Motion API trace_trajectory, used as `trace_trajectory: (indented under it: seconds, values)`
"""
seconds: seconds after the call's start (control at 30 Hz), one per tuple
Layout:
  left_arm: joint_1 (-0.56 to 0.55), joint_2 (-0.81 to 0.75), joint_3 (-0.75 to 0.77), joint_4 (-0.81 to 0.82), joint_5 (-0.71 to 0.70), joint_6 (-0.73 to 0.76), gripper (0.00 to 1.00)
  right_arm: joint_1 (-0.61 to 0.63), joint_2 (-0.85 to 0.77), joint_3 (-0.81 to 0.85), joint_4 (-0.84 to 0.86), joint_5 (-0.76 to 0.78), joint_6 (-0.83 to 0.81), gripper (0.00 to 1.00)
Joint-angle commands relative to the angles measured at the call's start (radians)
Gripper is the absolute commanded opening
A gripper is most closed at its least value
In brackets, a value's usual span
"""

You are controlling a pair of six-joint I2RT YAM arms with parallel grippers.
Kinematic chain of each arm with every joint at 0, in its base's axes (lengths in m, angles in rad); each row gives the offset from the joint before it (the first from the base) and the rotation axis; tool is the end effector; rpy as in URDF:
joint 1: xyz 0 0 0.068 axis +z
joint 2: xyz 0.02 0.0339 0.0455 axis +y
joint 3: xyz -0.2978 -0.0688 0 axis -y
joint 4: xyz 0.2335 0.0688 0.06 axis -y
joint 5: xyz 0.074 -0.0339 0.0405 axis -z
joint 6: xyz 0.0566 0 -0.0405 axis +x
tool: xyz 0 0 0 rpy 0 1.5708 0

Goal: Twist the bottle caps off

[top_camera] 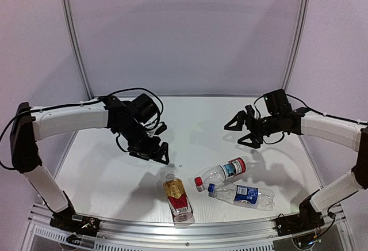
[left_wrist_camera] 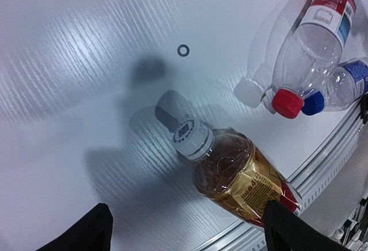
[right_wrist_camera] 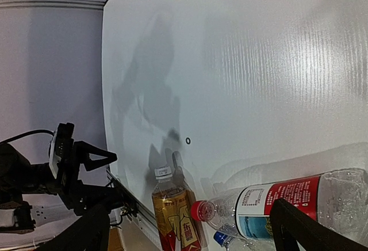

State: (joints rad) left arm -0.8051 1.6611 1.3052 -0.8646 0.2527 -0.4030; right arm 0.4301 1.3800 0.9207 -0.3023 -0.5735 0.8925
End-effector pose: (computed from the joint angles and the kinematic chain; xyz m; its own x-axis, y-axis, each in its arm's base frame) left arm 0.2191 -0.2483 0.2640 -0.8959 0.3840 -0.2236 0.4415 0.8259 -0.3506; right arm 0.2484 0.1477 0.2723 -0.9442 0.2865 -0.1626 0.0447 0.6004 0.7985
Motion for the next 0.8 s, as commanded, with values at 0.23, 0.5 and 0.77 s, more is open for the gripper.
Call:
trace_trajectory:
  seconds: [0.23,0.5,0.77]
  values:
    - [-0.075,0.185,0.155,-0.161,0.031,0.011,0.85,0.071,0.067,0.065,-0.077,0.035,-0.063,0.99]
    - [-0.069,0.291,0.216,-0.141,0.092,-0.022,0.79,0.088,0.032,0.034,-0.099,0.053,-0.065,0.99]
    - [-0.017,0.338,0.236,-0.17,0.113,-0.112,0.63,0.095,-0.022,-0.026,-0.106,0.063,-0.055,0.99]
